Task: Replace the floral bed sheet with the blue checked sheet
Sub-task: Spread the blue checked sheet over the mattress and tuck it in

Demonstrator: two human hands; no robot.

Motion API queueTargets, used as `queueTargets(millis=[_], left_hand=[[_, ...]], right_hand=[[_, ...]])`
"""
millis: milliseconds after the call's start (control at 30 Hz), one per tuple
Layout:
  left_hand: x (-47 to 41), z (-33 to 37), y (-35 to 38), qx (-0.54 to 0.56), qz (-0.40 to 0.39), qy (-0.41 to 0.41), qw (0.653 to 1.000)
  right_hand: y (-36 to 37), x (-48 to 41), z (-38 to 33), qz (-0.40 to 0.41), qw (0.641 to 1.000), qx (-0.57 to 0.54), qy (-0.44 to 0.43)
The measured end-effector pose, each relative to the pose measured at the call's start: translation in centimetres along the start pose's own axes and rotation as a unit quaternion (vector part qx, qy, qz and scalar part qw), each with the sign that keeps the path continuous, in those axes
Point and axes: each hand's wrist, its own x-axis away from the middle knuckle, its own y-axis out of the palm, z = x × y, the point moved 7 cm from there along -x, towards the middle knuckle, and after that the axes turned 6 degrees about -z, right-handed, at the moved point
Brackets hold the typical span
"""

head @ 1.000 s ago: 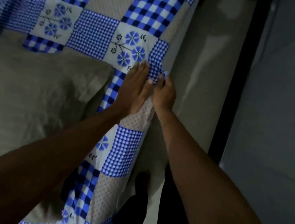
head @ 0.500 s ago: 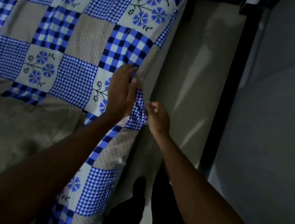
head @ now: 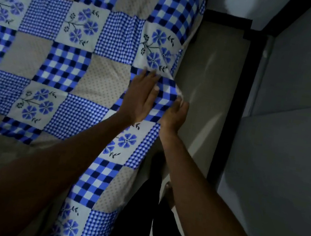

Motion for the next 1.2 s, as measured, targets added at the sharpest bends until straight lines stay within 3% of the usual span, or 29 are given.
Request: queueTargets(millis=[100, 167, 267, 433, 500, 567, 633, 700, 800, 867, 1000, 1067, 1200], left_hand=[[-2.3, 0.3, 1.6, -0.066, -0.078, 0.009, 0.995], [-3.3, -0.1, 2.2, -0.077, -0.089, 0.012, 0.993], [-5.3, 0.0, 1.5, -0.048, -0.054, 0.042, 0.996], [-9.5, -0.6, -0.8, -0.007, 0.021, 0.063, 0.998], [-11.2, -1.6, -1.3, -0.007, 0.019, 0.034, 0.999], [-12.9, -2.6, -1.5, -0.016, 0.004, 0.017, 1.000], [-14.5, -3.0, -1.6, -0.025, -0.006, 0.014, 1.000], [-16.1, -3.0, -1.8, -0.031, -0.006, 0.017, 0.999], [-18.2, -2.4, -2.0, -0.042, 0.005, 0.022, 0.999], [-20.0, -1.9, -1.8, -0.055, 0.011, 0.050, 0.997], [-24.2, -2.4, -0.1, -0.144, -0.038, 0.036, 0.988], [-25.8, -2.4, 0.6, -0.180, -0.055, 0.036, 0.981], [-28.4, -1.8, 0.6, -0.136, -0.055, 0.057, 0.988]], right_hand=[[0.6, -0.2, 1.2, -0.010, 1.000, 0.005, 0.016], [1.1, -0.8, 2.3, -0.033, 0.998, -0.011, 0.060], [1.8, -2.8, 4.0, -0.106, 0.975, -0.080, 0.177], [2.6, -7.0, -0.3, -0.180, 0.939, -0.165, 0.244], [4.5, -9.2, -3.9, -0.216, 0.923, -0.209, 0.240], [6.4, -11.1, -7.2, -0.207, 0.945, -0.165, 0.193], [7.5, -13.3, -9.3, -0.169, 0.972, -0.092, 0.136], [7.7, -14.8, -11.5, -0.143, 0.982, -0.084, 0.090], [6.2, -19.0, -11.9, -0.028, 0.995, -0.080, 0.049], [6.0, -20.3, -11.7, -0.012, 0.997, -0.076, 0.028], [7.0, -22.4, -8.4, 0.004, 0.991, -0.063, 0.116], [7.9, -23.6, -6.6, -0.032, 0.988, -0.045, 0.142], [8.9, -27.2, -7.2, -0.102, 0.985, -0.018, 0.138]])
